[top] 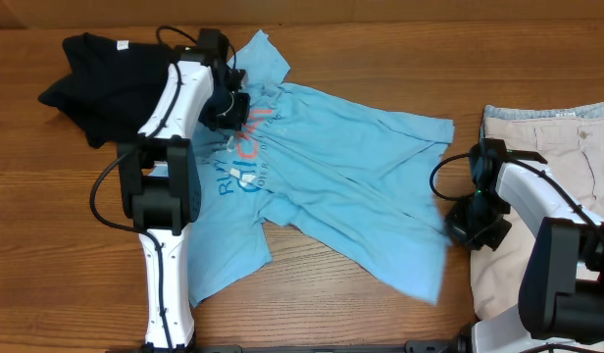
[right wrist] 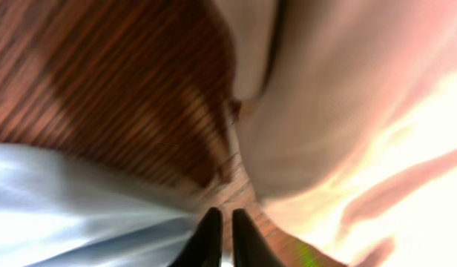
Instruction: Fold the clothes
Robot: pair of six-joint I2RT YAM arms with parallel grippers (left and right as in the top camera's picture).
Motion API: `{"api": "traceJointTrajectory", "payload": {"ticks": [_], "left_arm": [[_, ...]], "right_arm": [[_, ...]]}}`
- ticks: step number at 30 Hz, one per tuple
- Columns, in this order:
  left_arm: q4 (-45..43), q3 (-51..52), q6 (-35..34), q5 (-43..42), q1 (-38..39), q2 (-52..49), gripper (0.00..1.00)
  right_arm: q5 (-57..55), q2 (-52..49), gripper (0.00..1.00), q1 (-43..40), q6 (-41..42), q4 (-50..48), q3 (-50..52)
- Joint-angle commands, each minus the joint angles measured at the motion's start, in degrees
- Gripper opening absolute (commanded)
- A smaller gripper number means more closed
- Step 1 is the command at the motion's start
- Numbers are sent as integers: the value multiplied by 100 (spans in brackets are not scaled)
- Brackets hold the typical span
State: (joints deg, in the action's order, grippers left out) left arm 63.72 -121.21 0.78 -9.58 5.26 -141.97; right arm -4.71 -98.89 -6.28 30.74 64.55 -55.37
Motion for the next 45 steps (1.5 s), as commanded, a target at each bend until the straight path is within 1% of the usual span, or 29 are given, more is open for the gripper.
{"api": "traceJointTrajectory", "payload": {"ticks": [1,2,4,7,9,10,12,14,17,18,21,24,26,28,30,33,35,38,41,43,45], "left_arm": [[-39,11,96,-125,-144,-83,9],[22,-96,98,-291,-144,-83,11],[251,-450,98,-531,-127,-83,13],[883,-1268,98,-595,-94,-83,17],[1403,-1827,98,-570,-72,-83,18],[1672,-2114,96,-564,-63,-83,18],[2173,-2680,94,-525,-63,-83,19],[2594,-3206,94,-522,-63,-76,20],[3235,-4096,94,-378,-63,-72,21],[3309,-4345,92,-271,-59,-72,20],[3309,-4669,48,-170,11,190,20],[3309,-4706,-37,120,125,549,21],[3309,-4701,-39,490,278,848,21],[3309,-4699,-170,918,426,1191,22],[3309,-4684,-264,1150,511,1464,24],[3309,-4612,-302,1200,570,1886,28],[3309,-4518,-361,1255,557,2157,33],[3309,-4207,-363,1342,520,2509,40],[3309,-3687,-363,1349,444,2776,43],[3309,-3246,-387,1438,382,2900,44],[3309,-2848,-468,1528,297,2933,47]], "right_arm": [[44,44,27,-22,-345,-13,-94],[177,79,30,-22,-520,-22,-155],[481,216,34,-22,-787,-46,-330],[1008,507,36,-22,-992,-166,-627],[1683,656,38,-22,-1349,-402,-769],[2041,697,34,-15,-1469,-562,-793],[2592,691,31,-15,-1473,-927,-796],[2664,584,23,22,-1469,-1246,-789],[2664,343,17,127,-1469,-1683,-750],[2643,212,15,177,-1471,-1821,-743],[2555,-223,13,289,-1471,-2116,-743],[2503,-732,12,374,-1462,-2389,-741],[2337,-1056,9,398,-1386,-2588,-743],[1818,-1318,6,393,-1032,-2796,-743],[1366,-1405,5,334,-824,-2933,-743],[658,-1416,6,98,-498,-3296,-774],[697,-1419,6,-190,-492,-3552,-933],[1137,-1419,4,-632,-505,-3912,-1329],[1537,-1419,4,-898,-586,-4138,-1843],[1641,-1419,4,-977,-903,-4129,-2321],[1722,-1405,4,-986,-1270,-3923,-2820]]}}
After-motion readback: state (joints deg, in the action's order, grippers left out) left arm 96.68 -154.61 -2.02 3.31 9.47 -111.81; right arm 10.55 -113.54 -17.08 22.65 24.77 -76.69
